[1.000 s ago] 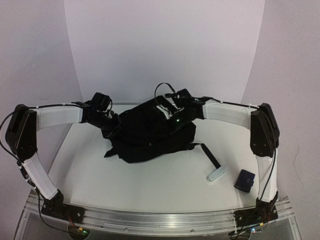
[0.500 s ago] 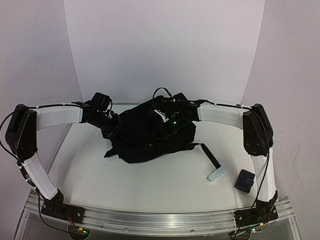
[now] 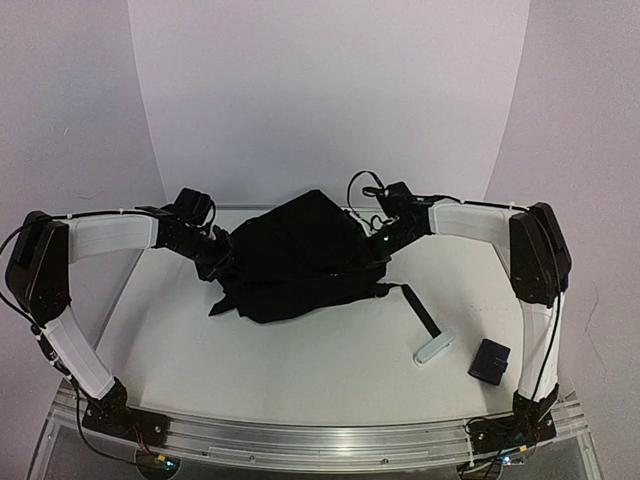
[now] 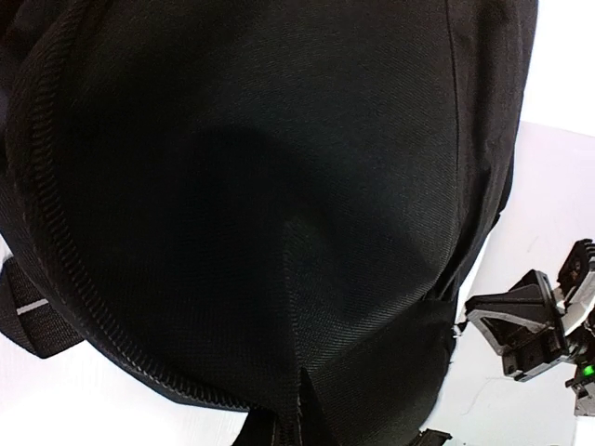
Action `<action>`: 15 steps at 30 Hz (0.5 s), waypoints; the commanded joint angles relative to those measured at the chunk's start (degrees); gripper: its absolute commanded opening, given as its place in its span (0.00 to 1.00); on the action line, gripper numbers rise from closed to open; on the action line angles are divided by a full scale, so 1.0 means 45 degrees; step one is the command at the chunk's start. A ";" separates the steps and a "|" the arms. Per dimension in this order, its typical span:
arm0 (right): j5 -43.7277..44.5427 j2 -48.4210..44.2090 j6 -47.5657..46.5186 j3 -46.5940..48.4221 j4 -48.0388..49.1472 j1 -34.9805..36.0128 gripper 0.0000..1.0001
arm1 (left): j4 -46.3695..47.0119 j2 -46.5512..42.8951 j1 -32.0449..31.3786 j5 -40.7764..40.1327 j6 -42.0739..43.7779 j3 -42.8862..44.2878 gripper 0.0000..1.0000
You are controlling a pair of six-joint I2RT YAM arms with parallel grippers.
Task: Pack the student bag
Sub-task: Zip the student bag at the center of the board.
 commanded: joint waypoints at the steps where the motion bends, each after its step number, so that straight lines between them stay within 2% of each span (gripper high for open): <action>1: 0.0969 -0.0521 -0.0608 0.0205 -0.0390 -0.0112 0.17 | 0.0592 -0.0224 0.0550 0.0475 0.0791 0.0631 0.00; 3: 0.0865 -0.0438 -0.0756 0.0739 -0.0455 -0.0005 0.46 | 0.0918 0.0270 0.0467 0.1011 0.1230 0.1665 0.00; 5: 0.0805 -0.0419 -0.0989 0.1466 -0.0446 0.0180 0.63 | 0.0542 0.0916 0.0410 0.0980 0.1767 0.2798 0.00; 6: 0.0823 -0.0362 -0.1116 0.1785 -0.0446 0.0323 0.68 | 0.0325 0.1142 0.0405 0.0911 0.1970 0.3337 0.00; 9: 0.0784 0.0192 -0.1403 0.3167 -0.0446 0.1006 0.67 | 0.0230 0.1727 0.0476 0.0330 0.2073 0.3898 0.00; 15: 0.0662 0.2050 -0.0987 0.5569 -0.0320 0.2513 0.62 | 0.0355 0.2640 0.0560 0.0358 0.1513 0.3578 0.00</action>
